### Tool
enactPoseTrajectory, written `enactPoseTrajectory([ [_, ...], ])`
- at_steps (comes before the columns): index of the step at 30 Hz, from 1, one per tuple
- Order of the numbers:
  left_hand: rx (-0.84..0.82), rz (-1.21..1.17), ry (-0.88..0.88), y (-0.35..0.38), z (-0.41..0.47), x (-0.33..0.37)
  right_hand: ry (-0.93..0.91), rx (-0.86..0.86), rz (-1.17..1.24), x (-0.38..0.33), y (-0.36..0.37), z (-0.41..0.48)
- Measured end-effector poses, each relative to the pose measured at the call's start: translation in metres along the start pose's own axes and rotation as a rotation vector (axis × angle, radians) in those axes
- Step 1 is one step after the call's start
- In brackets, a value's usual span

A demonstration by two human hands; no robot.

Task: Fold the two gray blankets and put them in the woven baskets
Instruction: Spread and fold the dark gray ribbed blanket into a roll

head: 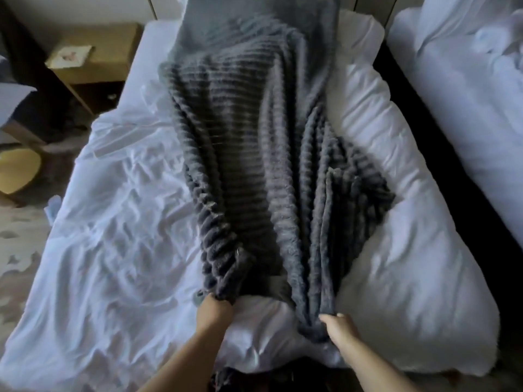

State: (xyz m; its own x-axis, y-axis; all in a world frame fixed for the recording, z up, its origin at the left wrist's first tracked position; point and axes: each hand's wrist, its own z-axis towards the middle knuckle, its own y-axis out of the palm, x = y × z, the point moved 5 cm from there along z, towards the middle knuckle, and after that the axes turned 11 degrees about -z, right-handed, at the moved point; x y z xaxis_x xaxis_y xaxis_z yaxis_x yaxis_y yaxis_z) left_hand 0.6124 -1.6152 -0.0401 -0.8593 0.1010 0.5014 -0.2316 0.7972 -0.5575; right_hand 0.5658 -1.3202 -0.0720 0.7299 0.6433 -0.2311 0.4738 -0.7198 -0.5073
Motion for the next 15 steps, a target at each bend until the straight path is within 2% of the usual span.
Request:
enactPoseTrajectory([
  [5,0.158,0.014,0.044,-0.009,-0.001,0.007,0.155,-0.098,0.227,0.043,0.008,0.01],
  [8,0.278,0.104,0.132,-0.017,-0.013,0.022,0.155,-0.125,0.265,0.047,0.003,0.019],
  [12,0.271,0.1,0.078,-0.017,-0.029,0.026,0.124,-0.113,0.231,0.033,-0.023,0.019],
  [15,0.269,0.146,0.054,-0.015,-0.035,0.03,0.122,-0.086,0.317,0.017,-0.042,0.022],
])
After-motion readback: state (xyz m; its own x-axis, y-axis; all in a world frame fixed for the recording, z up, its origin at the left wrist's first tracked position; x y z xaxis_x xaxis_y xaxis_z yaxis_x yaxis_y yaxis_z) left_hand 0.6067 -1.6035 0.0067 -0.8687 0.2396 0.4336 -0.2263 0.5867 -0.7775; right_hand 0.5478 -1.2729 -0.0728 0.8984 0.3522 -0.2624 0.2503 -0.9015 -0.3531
